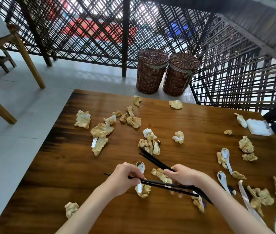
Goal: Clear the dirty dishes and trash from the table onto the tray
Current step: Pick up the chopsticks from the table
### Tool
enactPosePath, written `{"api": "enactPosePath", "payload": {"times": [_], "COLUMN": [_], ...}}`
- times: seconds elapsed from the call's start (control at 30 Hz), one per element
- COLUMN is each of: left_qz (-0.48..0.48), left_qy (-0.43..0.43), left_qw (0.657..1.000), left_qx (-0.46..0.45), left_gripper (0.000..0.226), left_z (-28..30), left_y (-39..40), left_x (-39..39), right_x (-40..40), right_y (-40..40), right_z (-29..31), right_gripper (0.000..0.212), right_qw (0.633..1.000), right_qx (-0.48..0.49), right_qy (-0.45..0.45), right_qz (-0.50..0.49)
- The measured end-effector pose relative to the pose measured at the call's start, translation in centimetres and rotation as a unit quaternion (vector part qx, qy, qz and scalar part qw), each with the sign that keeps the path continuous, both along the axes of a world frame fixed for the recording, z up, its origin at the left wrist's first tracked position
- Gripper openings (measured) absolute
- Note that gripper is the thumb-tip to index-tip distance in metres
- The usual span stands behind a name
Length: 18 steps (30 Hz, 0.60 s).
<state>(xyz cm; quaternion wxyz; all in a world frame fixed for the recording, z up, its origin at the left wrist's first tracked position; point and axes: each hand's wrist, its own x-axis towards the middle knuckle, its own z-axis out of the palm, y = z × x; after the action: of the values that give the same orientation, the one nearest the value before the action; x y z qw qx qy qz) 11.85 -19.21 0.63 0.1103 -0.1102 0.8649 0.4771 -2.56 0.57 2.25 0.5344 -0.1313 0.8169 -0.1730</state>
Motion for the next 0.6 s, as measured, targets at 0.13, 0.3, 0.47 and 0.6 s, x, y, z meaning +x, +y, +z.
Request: {"api": "enactPosePath", "payload": {"times": [0.13, 0.3, 0.47, 0.6], "left_qz": [-0.015, -0.052, -0.058, -0.022], "left_qy": [0.0, 0.022, 0.018, 0.0], "left_qw": [1.0, 0.998, 0.985, 0.983], "left_qx": [-0.004, -0.034, -0.161, -0.182], "left_gripper": [0.023, 0.01, 0.011, 0.011], "left_z": [0.1, 1.5, 2.6, 2.7], "left_y": [-0.4, -0.9, -0.8, 0.1], "left_x": [-0.1, -1.0, -2.8, -4.1], "right_x": [1.3, 1.9, 0.5, -1.6], "right_y": [0.0, 0.5, 3.4, 7.3], "right_z": [0.6, 0.9, 1.2, 1.9], "right_gripper": [0.037, 0.028, 0.029, 0.03], "right_qw": [1.0, 0.999, 0.997, 0.996], "right_qx": [0.007, -0.01, -0.037, -0.032], "right_qy": [0.019, 0.035, 0.031, 0.068], "right_qz": [-0.002, -0.018, -0.061, -0.052]}}
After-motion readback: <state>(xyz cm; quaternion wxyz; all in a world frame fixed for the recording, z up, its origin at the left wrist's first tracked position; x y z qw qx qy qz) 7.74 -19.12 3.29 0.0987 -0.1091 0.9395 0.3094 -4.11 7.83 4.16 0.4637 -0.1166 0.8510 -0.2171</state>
